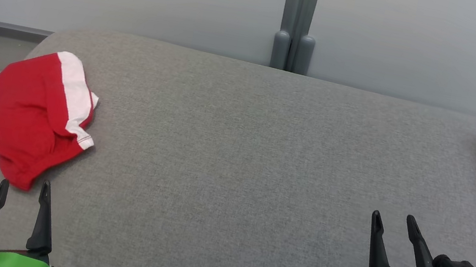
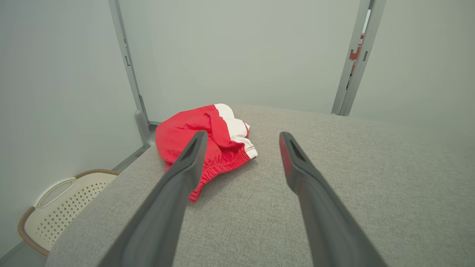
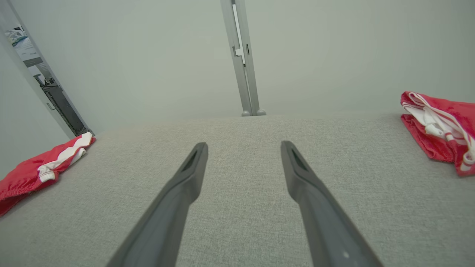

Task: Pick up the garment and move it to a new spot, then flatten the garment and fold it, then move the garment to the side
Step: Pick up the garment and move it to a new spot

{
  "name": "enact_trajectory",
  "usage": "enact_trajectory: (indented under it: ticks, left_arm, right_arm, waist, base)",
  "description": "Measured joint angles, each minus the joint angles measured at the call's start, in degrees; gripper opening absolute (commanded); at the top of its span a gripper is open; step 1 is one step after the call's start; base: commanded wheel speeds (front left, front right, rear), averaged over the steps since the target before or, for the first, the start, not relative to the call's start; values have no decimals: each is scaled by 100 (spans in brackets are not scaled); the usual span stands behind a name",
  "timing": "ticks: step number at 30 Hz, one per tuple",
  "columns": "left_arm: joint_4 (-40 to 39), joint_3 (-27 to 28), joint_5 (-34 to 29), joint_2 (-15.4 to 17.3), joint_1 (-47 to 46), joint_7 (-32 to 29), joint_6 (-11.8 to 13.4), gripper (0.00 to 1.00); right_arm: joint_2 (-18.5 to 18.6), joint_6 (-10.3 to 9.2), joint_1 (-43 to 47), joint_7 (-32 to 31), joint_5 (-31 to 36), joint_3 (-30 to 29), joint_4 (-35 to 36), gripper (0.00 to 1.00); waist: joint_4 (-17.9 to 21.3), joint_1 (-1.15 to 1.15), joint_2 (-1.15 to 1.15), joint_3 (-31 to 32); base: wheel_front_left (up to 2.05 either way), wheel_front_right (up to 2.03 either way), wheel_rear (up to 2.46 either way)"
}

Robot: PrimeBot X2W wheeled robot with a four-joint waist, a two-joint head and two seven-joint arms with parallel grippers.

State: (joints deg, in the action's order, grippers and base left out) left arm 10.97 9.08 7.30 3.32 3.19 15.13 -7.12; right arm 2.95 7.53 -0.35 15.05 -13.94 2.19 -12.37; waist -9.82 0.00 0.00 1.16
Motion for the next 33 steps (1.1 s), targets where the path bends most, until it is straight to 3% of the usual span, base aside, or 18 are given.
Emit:
enact_trajectory:
  ticks: [21,33]
  left_arm:
    - [31,288,-22,91,-16,0,9,100]
    - [33,380,-30,91,10,0,9,100]
  right_arm:
    - [-9,0,-37,0,70,172,-152,100]
    - [-12,0,-87,0,77,234,-211,100]
  waist:
    - [-1454,0,0,-94]
    - [-1755,0,0,-66]
  base:
    - [0,0,0]
    - [0,0,0]
